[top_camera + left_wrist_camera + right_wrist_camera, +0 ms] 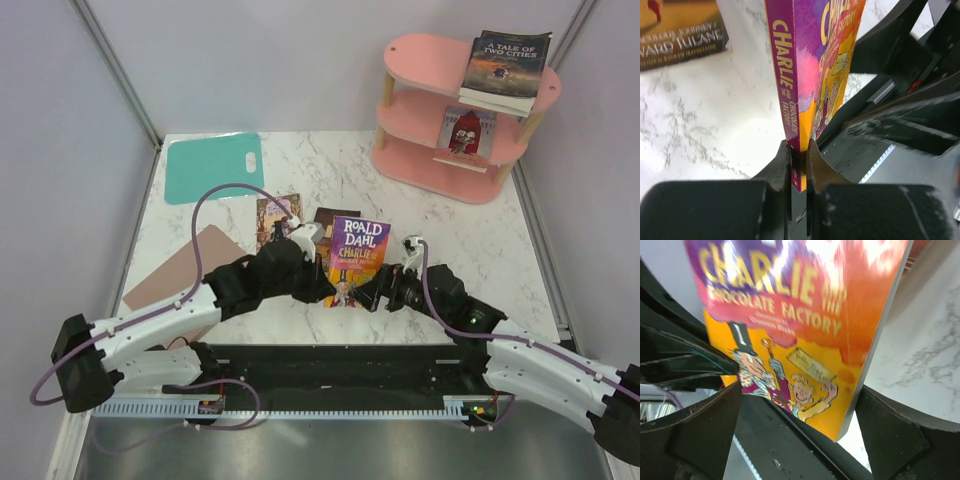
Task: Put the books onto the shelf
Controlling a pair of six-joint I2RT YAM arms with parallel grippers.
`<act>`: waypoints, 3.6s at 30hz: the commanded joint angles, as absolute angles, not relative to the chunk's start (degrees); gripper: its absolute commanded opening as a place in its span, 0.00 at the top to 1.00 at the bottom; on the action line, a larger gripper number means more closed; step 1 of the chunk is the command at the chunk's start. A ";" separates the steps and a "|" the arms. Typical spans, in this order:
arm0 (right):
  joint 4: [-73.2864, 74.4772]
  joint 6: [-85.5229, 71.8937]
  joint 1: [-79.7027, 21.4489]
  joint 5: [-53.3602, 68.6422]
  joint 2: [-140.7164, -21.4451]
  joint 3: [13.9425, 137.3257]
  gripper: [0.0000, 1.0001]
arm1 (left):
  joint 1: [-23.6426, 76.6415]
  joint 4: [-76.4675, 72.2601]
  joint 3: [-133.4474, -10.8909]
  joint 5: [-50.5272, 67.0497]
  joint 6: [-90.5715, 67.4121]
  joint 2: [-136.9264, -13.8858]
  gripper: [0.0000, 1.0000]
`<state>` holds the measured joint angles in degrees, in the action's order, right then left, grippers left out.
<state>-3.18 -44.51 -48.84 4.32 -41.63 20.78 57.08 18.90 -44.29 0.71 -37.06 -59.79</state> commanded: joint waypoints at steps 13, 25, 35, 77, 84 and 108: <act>-15.44 -35.43 -34.20 18.09 -62.67 28.75 0.02 | 38.95 1.59 -57.74 23.00 -29.27 -77.94 0.98; -36.63 -33.75 -18.20 42.44 -68.29 26.46 0.02 | 29.80 -17.21 -54.94 42.70 -30.49 -86.92 0.98; -45.53 -36.83 -13.63 50.36 -71.99 24.61 0.02 | 28.83 -22.68 -56.86 52.20 -31.99 -88.86 0.98; -39.05 -42.55 -8.61 56.96 -70.67 28.29 0.52 | 29.18 -25.58 -56.95 51.78 -34.98 -89.47 0.98; -18.56 -33.32 -8.61 51.42 -64.34 33.39 0.93 | 28.92 -20.84 -60.82 48.34 -32.61 -90.79 0.98; 21.70 -24.17 -6.85 45.44 -71.71 75.75 1.00 | 29.09 -19.15 -36.31 34.54 -31.37 -83.76 0.33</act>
